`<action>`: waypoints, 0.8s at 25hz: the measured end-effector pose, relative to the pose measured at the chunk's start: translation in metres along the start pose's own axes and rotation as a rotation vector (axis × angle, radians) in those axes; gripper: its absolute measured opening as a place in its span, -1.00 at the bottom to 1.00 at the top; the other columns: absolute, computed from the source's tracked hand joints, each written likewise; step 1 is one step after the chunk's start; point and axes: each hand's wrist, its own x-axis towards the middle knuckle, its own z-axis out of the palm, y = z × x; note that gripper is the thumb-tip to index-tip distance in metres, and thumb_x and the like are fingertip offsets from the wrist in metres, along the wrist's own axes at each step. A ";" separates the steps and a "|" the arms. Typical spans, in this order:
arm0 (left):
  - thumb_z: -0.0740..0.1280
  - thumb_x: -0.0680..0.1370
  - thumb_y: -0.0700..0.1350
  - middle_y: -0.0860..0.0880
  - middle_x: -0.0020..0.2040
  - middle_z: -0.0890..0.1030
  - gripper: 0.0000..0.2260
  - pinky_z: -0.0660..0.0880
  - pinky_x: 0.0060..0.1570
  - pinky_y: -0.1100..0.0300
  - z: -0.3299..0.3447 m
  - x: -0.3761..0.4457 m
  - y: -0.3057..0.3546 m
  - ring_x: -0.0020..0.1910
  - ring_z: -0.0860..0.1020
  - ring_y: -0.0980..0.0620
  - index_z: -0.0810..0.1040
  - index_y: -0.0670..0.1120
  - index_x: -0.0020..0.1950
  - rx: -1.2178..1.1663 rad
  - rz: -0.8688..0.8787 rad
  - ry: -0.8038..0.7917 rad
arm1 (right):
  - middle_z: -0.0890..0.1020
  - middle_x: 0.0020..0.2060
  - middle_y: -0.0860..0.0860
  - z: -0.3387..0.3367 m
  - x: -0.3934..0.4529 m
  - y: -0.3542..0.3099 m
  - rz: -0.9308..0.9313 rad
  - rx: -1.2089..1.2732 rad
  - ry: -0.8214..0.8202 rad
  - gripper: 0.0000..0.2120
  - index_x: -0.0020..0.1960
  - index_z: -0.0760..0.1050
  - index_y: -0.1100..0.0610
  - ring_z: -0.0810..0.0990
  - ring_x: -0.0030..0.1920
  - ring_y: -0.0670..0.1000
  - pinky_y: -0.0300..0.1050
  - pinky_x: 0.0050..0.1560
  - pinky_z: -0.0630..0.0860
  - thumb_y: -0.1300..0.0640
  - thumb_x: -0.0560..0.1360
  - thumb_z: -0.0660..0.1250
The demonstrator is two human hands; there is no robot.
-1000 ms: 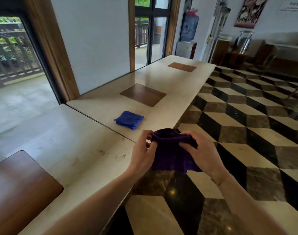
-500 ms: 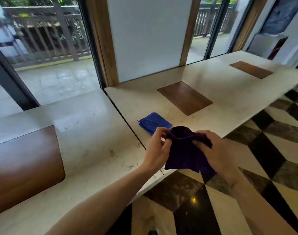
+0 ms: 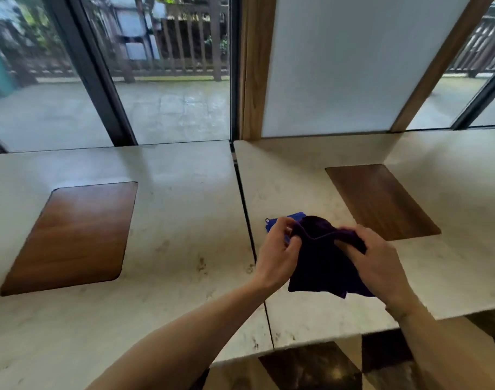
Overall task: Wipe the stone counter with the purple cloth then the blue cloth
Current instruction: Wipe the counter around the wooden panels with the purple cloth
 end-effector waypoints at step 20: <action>0.20 0.67 -0.06 0.07 0.04 0.59 -0.88 0.65 -0.01 -0.01 0.107 -0.036 -0.044 0.00 0.62 0.05 0.47 0.10 0.17 0.004 -0.416 0.421 | 0.64 -0.02 -0.13 0.016 0.053 0.132 -0.200 0.086 -0.502 -0.82 0.14 0.56 -0.14 0.57 -0.01 -0.08 -0.01 0.04 0.53 -0.07 0.54 0.34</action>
